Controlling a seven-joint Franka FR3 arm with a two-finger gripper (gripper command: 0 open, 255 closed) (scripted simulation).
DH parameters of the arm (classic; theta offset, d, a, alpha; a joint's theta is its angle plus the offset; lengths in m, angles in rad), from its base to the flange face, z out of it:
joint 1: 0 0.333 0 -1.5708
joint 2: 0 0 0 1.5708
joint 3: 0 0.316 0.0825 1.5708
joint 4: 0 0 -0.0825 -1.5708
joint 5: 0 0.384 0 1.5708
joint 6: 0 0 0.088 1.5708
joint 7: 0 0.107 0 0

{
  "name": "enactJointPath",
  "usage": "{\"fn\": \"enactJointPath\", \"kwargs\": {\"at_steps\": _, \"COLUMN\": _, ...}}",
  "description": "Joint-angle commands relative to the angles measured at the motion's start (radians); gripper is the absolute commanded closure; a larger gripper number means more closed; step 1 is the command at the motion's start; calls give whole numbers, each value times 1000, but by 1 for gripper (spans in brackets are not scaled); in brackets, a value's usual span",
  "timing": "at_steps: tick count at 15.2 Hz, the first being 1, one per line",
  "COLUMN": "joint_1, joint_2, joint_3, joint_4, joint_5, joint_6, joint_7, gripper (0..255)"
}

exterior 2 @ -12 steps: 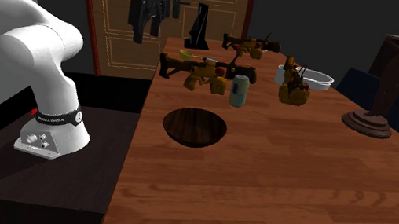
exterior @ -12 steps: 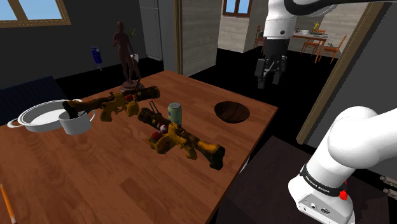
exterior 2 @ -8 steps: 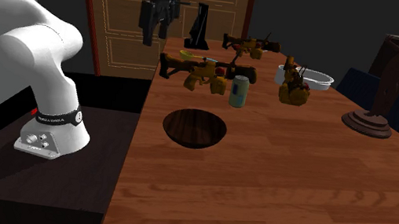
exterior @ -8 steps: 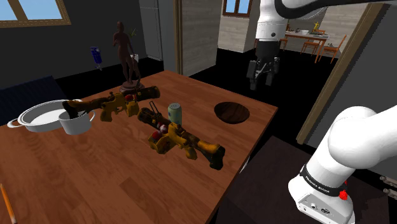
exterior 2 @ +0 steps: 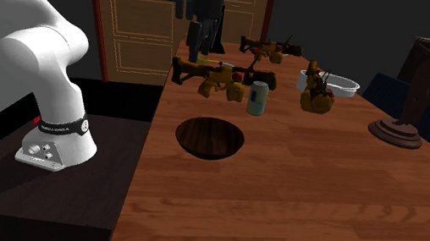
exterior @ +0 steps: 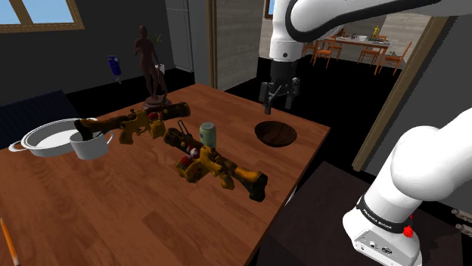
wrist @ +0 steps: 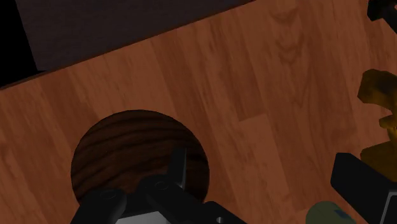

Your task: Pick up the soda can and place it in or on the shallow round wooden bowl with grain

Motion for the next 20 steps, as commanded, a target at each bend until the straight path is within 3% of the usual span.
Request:
{"fn": "enactJointPath", "kwargs": {"at_steps": 1, "joint_1": 6, "joint_2": 71, "joint_3": 28, "joint_4": 35, "joint_5": 4, "joint_6": 49, "joint_7": 41, "gripper": 0}}
{"fn": "enactJointPath", "kwargs": {"at_steps": 11, "joint_1": 26, "joint_2": 429, "joint_3": 125, "joint_4": 281, "joint_5": -63, "joint_6": 206, "joint_7": 237, "gripper": 0}}
{"fn": "enactJointPath", "kwargs": {"at_steps": 20, "joint_1": 80, "joint_2": 738, "joint_3": 144, "joint_4": 582, "joint_5": -178, "joint_6": 233, "joint_7": 393, "gripper": 0}}
